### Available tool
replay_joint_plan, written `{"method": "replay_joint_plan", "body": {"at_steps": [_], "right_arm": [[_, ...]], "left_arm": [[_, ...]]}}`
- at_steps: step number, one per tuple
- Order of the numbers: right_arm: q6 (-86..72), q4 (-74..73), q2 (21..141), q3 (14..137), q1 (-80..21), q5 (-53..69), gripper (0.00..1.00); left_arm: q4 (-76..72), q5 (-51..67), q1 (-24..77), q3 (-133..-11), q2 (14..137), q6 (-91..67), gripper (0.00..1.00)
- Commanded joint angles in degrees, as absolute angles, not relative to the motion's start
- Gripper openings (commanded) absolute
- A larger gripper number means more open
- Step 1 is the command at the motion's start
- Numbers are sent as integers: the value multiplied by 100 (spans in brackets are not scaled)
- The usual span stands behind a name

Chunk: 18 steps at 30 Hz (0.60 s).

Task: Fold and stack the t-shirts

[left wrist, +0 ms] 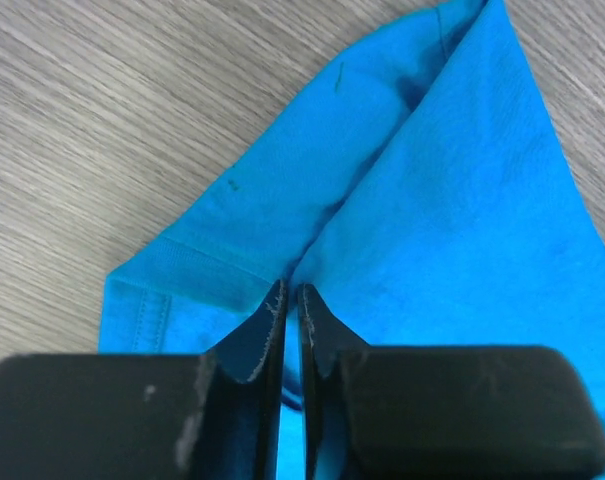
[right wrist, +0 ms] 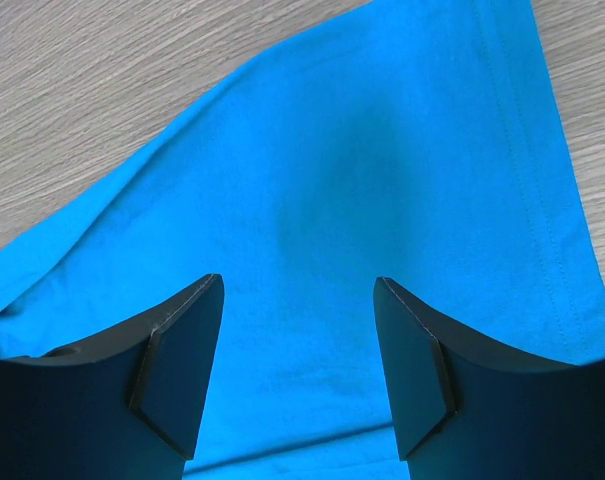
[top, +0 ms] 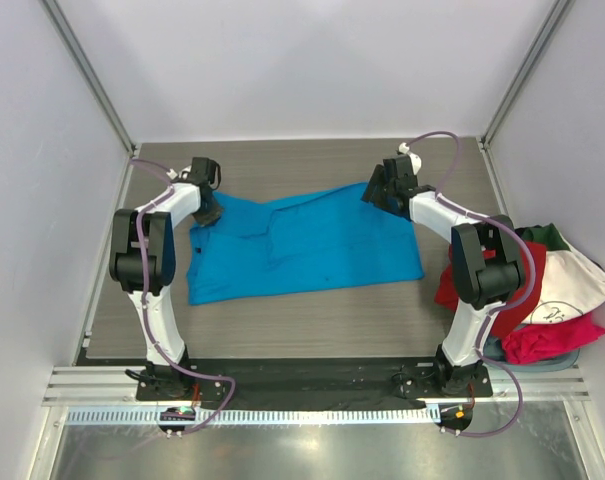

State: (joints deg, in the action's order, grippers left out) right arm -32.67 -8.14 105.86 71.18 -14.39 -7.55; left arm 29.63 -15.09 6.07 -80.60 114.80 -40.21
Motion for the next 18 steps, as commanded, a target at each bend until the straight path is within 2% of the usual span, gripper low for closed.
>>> {"method": "replay_joint_plan", "body": {"at_steps": [1, 3, 18], "right_arm": [[-3208, -589, 10371, 7119, -1415, -809, 68], [-3217, -589, 10380, 7119, -1398, -835, 68], [-3305, -563, 10467, 7163, -1178, -791, 68]], "left_arm": [[3129, -1644, 571, -8349, 11268, -3964, 7], [3155, -1574, 580, -8411, 11224, -3999, 0], [3375, -1038, 554, -8912, 11197, -4218, 0]]}}
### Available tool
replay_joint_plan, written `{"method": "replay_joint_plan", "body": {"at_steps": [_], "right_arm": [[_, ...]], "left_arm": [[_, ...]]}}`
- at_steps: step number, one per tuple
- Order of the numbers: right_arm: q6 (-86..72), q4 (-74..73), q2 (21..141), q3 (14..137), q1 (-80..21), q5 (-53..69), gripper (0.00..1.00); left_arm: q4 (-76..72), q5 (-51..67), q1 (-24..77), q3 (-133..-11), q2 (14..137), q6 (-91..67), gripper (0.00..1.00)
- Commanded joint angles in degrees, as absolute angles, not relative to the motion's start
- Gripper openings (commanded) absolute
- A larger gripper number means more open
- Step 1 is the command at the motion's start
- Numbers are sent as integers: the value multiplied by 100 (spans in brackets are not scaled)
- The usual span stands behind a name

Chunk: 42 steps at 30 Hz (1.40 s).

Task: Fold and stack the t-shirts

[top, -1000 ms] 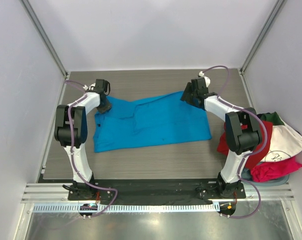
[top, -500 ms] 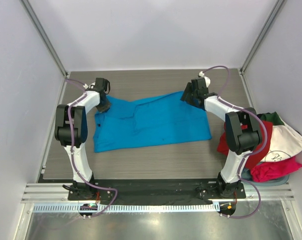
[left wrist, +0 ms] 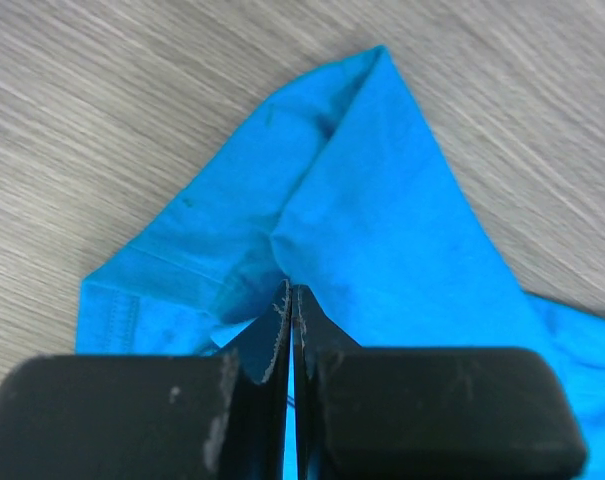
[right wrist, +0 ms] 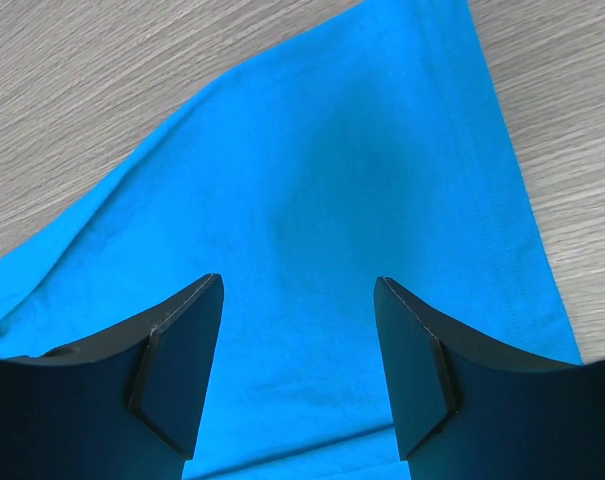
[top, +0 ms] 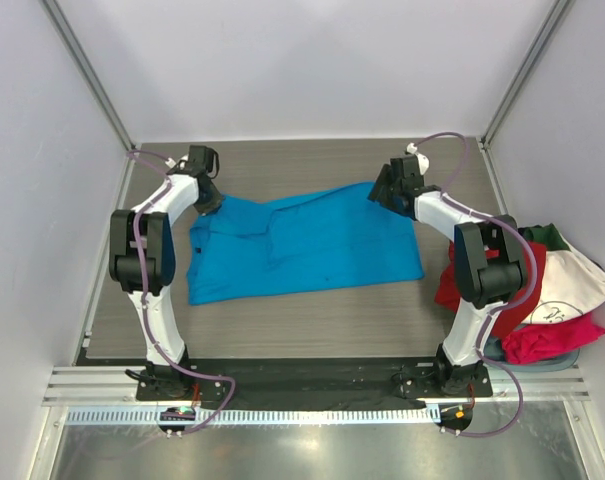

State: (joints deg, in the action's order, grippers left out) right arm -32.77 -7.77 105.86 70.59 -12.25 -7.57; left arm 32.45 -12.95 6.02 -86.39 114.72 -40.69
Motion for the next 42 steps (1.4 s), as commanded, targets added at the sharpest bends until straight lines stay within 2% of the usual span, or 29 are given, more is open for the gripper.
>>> {"method": "replay_joint_plan", "body": {"at_steps": [1, 10, 20, 25, 33, 36, 39, 41, 42], "right_arm": [[-3305, -563, 10511, 7207, -1134, -800, 68], [-3595, -764, 11205, 8094, -774, -975, 68], [-2876, -1827, 12418, 10175, -668, -1818, 68], [-2672, -2109, 12963, 10573, -668, -1907, 62], [-2716, -2206, 13394, 10854, -668, -1977, 58], [-2689, -2232, 13474, 10898, -668, -1986, 51], [-2681, -2241, 13465, 10855, -668, -1986, 37], [-2646, -2250, 13421, 10802, -668, -1986, 21], [-2654, -2241, 13403, 10793, -677, -1995, 4]], "left_arm": [[3401, -872, 554, -8938, 11180, -4262, 0], [3401, -659, 554, -8938, 10811, -4552, 0], [3314, -132, 545, -9017, 10556, -4763, 0], [3322, -53, 554, -9070, 10538, -4737, 0], [3287, -18, 554, -8974, 10433, -4729, 0], [3278, 106, 545, -8947, 10424, -4737, 0], [3261, 105, 554, -8912, 10406, -4772, 0], [3261, 132, 554, -8912, 10363, -4816, 0], [3261, 141, 554, -8912, 10328, -4825, 0]]}}
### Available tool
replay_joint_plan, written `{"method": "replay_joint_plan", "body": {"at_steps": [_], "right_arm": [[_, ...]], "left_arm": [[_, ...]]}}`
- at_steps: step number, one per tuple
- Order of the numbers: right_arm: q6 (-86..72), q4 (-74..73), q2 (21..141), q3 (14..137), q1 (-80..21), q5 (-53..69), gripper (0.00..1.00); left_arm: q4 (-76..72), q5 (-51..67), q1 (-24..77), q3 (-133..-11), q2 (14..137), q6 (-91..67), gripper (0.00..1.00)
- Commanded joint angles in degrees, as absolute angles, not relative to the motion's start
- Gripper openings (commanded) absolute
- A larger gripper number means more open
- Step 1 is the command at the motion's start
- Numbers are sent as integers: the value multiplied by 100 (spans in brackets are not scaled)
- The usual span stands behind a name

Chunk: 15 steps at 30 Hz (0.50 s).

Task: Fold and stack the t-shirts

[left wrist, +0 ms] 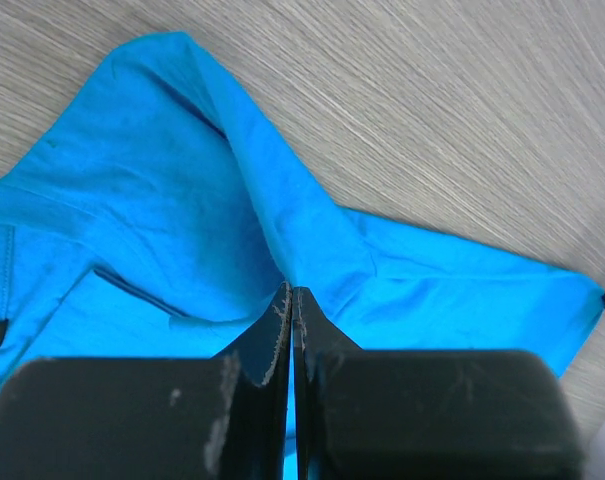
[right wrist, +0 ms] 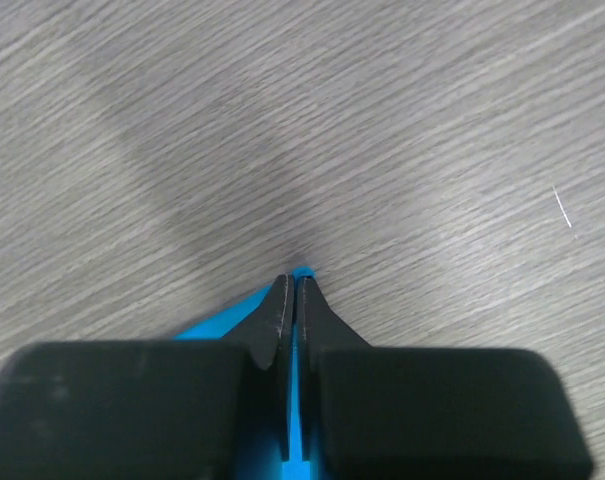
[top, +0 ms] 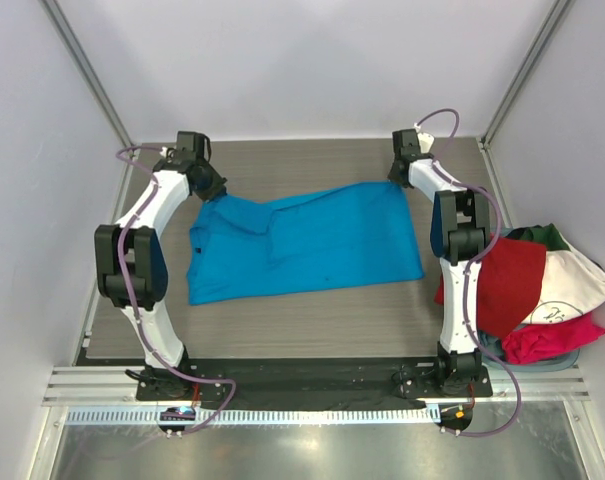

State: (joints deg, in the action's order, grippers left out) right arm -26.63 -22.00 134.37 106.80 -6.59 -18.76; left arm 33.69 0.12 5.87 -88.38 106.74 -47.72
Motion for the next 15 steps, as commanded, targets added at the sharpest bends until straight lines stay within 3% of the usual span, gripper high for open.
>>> {"method": "replay_joint_plan", "body": {"at_steps": [1, 15], "right_arm": [[-2646, -2241, 13386, 10776, -668, -2013, 1], [-2400, -2259, 12762, 10521, -668, -2460, 1]], "left_arm": [[3261, 149, 545, -8903, 10301, -4834, 0], [3234, 316, 396, -8561, 9695, -5159, 0]]}}
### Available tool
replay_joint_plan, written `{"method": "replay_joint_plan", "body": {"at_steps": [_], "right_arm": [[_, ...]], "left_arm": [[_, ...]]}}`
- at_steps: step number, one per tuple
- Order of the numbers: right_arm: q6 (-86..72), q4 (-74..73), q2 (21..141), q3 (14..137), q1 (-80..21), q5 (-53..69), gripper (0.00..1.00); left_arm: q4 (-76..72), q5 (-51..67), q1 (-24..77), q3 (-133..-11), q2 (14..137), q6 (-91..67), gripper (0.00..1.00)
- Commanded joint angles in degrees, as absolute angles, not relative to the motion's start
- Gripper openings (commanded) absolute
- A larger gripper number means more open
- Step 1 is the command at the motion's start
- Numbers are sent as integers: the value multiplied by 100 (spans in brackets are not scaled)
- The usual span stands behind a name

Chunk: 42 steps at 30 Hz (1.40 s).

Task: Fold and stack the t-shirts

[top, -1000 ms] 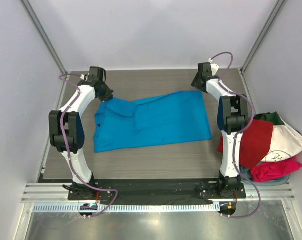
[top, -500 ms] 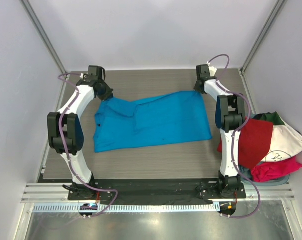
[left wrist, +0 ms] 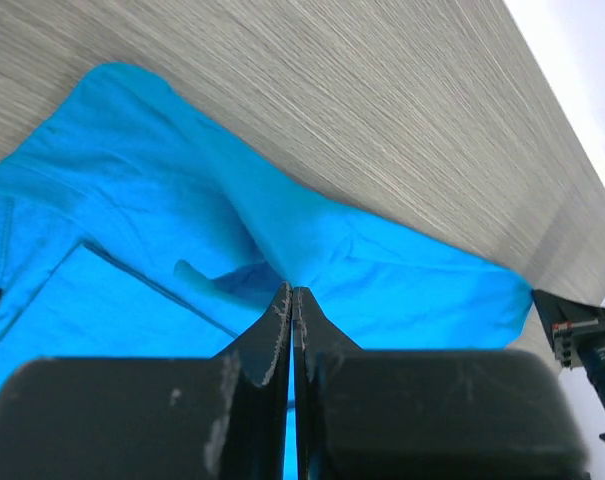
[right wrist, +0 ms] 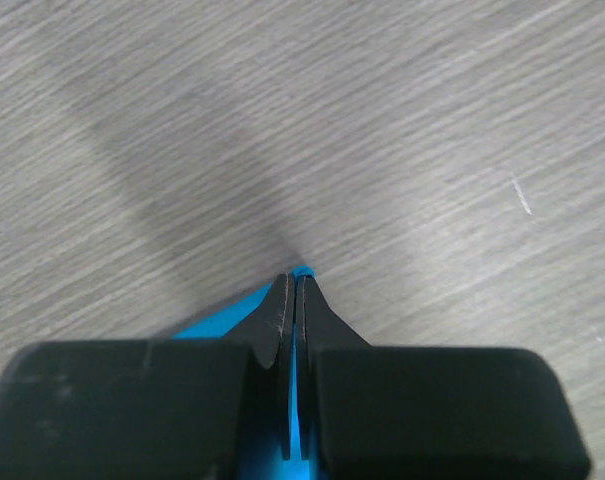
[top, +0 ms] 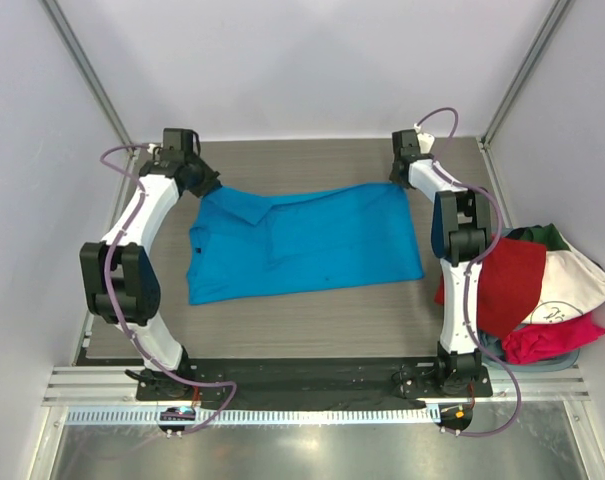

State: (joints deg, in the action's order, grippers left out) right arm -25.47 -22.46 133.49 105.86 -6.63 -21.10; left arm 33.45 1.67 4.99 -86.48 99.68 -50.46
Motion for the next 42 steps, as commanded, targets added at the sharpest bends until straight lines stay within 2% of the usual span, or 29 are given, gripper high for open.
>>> {"method": "replay_joint_plan", "body": {"at_steps": [1, 12, 18, 26, 31, 34, 35, 38, 42], "right_arm": [[-2382, -2259, 12718, 10494, -668, -2496, 1], [-2286, -2180, 12270, 10178, -712, -2804, 1], [-2154, -1733, 12129, 9906, -808, -2102, 1], [-2206, -1151, 11751, 9176, -844, -1855, 2], [-2267, -1222, 11777, 9132, -835, -1670, 27], [-2381, -1213, 11777, 9114, -826, -1538, 36], [-2399, -1213, 11777, 9114, -800, -1503, 43], [-2513, -1222, 11751, 9097, -704, -1363, 51], [-2829, -1196, 11725, 9097, -493, -1047, 58]], "left_arm": [[3243, 316, 387, -8526, 9642, -5168, 0], [3243, 141, 352, -8156, 9079, -5221, 0], [3322, 62, 334, -8182, 8886, -5238, 0], [3331, 53, 237, -7954, 8622, -5212, 0], [3322, 79, 237, -7752, 8877, -5115, 5], [3034, 62, 237, -7454, 9026, -5080, 20], [2945, 62, 237, -7314, 9087, -5080, 31], [2681, 88, 246, -7120, 9219, -5063, 39], [2479, 79, 246, -6979, 9421, -4966, 41]]}}
